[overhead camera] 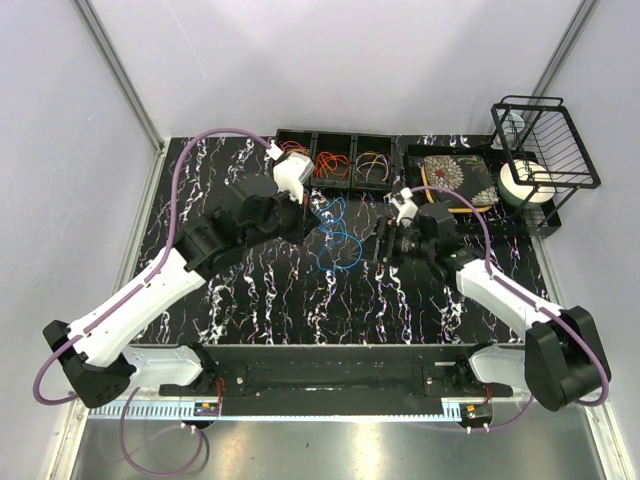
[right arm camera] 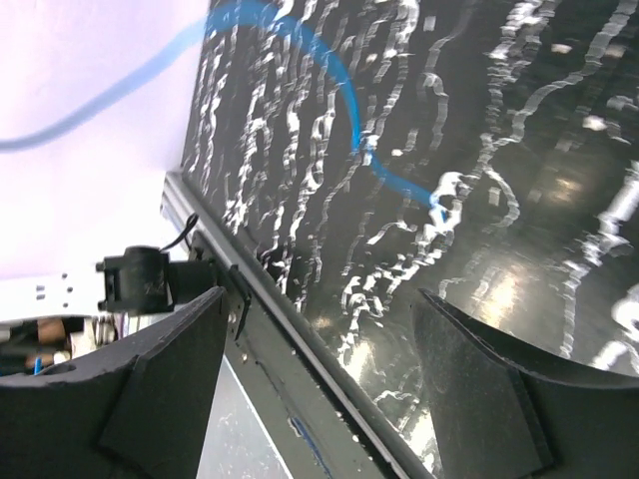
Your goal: Untangle the cables
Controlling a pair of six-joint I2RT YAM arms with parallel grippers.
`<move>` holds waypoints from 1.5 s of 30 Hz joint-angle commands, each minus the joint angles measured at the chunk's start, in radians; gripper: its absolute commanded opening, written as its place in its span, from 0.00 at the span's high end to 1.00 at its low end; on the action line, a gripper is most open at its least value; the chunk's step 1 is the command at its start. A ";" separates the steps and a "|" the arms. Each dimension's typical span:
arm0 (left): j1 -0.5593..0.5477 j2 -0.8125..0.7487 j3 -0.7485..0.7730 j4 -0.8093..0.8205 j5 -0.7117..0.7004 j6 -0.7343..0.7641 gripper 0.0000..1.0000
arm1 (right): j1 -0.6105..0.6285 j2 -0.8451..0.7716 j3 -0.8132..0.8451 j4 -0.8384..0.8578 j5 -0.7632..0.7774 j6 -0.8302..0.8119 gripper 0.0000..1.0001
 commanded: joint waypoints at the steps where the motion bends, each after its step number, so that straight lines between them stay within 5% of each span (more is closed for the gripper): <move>1: 0.004 -0.010 0.062 0.048 0.050 -0.019 1.00 | 0.053 0.045 0.085 0.007 0.006 -0.031 0.21; 13: 0.004 -0.011 0.088 0.051 0.079 -0.035 1.00 | 0.084 0.151 0.183 0.017 0.071 -0.061 0.25; 15: 0.004 -0.014 0.092 0.054 0.089 -0.036 1.00 | 0.086 0.162 0.186 0.034 0.066 -0.058 0.39; 17: 0.004 -0.016 0.094 0.058 0.089 -0.039 1.00 | 0.087 0.168 0.181 0.052 0.060 -0.052 0.83; 19: 0.004 -0.017 0.102 0.061 0.084 -0.038 1.00 | 0.093 0.171 0.161 0.060 0.069 -0.038 1.00; 36: 0.079 0.073 0.609 -0.064 -0.121 0.125 1.00 | 0.096 0.236 -0.124 0.300 0.117 0.118 1.00; 45: 0.089 0.059 0.499 -0.031 -0.123 0.116 1.00 | 0.098 0.220 -0.069 0.211 0.128 0.072 1.00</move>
